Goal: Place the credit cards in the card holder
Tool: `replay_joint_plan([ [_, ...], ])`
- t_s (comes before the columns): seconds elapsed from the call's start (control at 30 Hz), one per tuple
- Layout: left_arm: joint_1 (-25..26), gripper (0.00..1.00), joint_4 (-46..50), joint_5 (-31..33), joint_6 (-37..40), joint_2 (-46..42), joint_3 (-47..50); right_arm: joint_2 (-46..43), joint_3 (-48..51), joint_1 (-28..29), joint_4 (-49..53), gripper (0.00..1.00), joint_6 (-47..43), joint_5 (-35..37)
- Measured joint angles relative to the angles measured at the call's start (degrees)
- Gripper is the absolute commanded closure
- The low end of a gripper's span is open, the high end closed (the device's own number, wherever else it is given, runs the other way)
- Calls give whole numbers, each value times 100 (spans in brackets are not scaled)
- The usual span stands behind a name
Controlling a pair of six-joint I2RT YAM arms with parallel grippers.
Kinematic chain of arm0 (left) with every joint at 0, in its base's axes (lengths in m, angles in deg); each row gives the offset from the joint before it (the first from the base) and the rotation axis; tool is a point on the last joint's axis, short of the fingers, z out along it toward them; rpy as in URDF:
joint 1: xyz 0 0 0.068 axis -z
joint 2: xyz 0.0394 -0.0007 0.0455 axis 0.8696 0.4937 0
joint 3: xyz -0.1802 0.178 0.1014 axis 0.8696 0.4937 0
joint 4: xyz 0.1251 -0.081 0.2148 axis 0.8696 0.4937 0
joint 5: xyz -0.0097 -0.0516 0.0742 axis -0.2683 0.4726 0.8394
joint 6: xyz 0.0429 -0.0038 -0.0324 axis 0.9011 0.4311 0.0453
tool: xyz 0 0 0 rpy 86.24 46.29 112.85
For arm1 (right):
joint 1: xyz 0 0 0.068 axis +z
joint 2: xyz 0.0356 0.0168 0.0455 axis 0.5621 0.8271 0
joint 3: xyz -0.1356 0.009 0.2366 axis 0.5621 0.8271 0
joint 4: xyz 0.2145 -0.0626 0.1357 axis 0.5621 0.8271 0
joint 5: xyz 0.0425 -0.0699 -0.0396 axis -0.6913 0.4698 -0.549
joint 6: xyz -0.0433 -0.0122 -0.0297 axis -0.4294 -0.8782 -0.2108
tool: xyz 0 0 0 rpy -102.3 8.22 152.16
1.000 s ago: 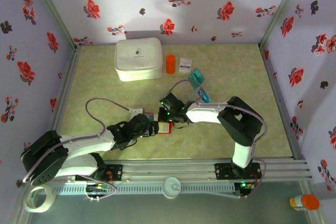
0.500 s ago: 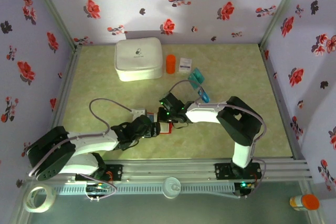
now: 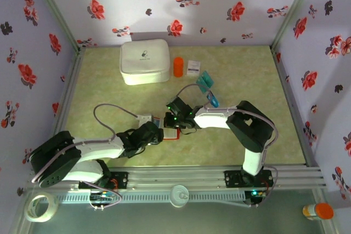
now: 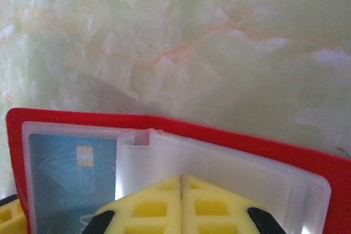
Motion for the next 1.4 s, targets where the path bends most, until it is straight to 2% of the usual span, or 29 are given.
replay_joint_plan([
  [0.1,0,38,-15,-11,0,0,0,0,0,0,0,87,13,-22],
  [0.37,0,41,-83,-15,0,2,33,-31,-68,-11,2,60,61,-146],
  [0.63,0,41,-188,-15,-2,44,46,-382,-66,-31,138,41,61,-109],
  [1.07,0,42,-269,-20,-2,59,63,-514,144,-39,114,30,164,-76],
  [1.27,0,41,-269,-31,-2,59,63,-435,144,-50,35,31,168,-105],
  [1.4,0,38,-275,-35,0,59,63,-350,149,-76,-168,34,170,-302],
])
